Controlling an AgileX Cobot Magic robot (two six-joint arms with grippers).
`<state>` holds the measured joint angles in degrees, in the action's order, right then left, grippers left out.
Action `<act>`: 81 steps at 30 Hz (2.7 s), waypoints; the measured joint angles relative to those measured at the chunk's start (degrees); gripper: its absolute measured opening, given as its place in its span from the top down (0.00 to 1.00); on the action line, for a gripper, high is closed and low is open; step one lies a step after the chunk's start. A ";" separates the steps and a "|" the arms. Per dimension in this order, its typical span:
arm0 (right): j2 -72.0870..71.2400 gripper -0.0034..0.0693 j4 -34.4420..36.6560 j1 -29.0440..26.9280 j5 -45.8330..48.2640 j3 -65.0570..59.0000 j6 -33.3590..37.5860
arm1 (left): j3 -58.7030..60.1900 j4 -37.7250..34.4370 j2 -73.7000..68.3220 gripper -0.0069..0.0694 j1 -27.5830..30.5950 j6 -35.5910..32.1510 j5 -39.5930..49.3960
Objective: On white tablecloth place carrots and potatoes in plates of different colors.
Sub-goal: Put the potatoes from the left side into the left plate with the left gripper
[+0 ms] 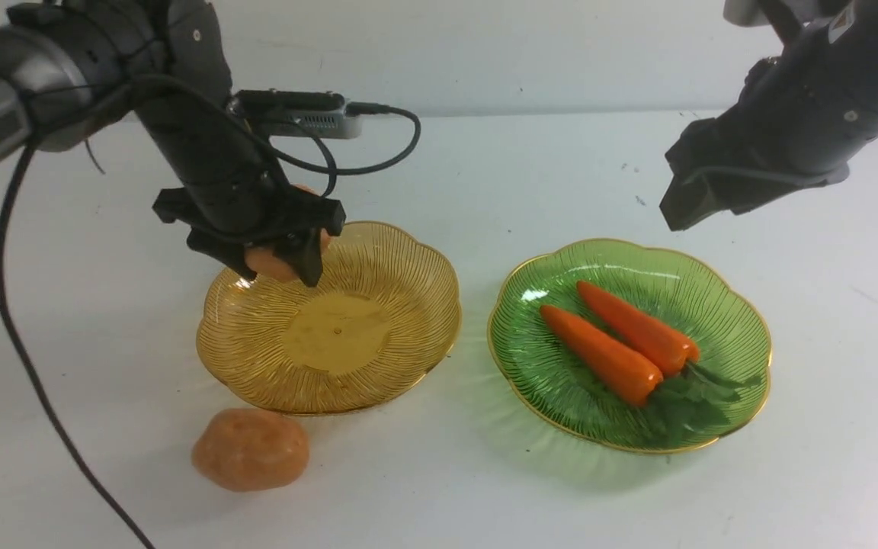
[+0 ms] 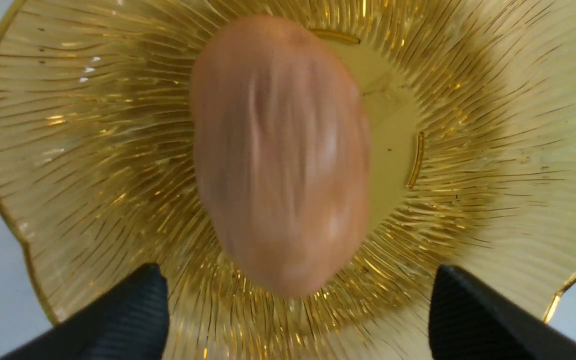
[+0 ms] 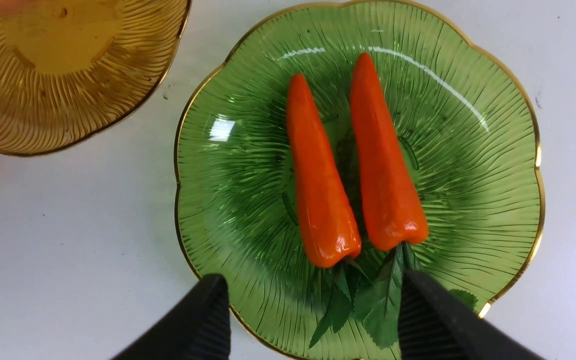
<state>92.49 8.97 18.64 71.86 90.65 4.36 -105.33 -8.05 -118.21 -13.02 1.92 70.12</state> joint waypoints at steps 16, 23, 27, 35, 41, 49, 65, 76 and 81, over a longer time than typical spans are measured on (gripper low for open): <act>0.00 0.38 -0.07 0.00 0.00 0.00 0.29 | 27.52 -0.54 26.40 0.88 -0.07 -19.79 0.59; 0.00 0.38 0.24 -0.05 0.00 0.00 0.67 | 33.36 -0.47 25.48 0.72 -1.74 -22.44 0.44; 0.00 0.38 0.27 -0.05 0.00 0.00 0.79 | 33.41 0.24 23.44 0.54 -3.34 -26.43 -0.11; 0.00 0.38 0.27 -0.05 0.00 0.00 0.84 | 33.41 1.90 18.56 0.28 -5.38 -39.68 -3.13; 0.00 0.38 0.35 -0.05 0.00 0.00 0.84 | 33.41 2.41 15.63 0.19 -5.58 -44.11 -3.32; 0.00 0.38 0.66 -0.05 0.00 0.00 1.02 | 32.78 3.18 13.95 0.17 -5.69 -43.83 -4.66; 0.00 0.38 3.42 -0.05 0.00 0.00 2.34 | 33.24 4.10 8.40 0.37 -5.69 -31.72 -1.59; 0.00 0.38 3.54 -0.05 0.00 0.00 2.51 | 17.69 12.47 24.96 0.38 -5.69 -15.44 -0.18; 0.00 0.38 3.54 -0.05 0.00 0.00 2.51 | 11.40 12.63 20.01 0.38 -5.69 -4.87 -4.43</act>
<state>92.49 12.51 18.58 71.86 90.65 6.87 -93.94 4.58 -98.20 -18.72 -2.95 65.68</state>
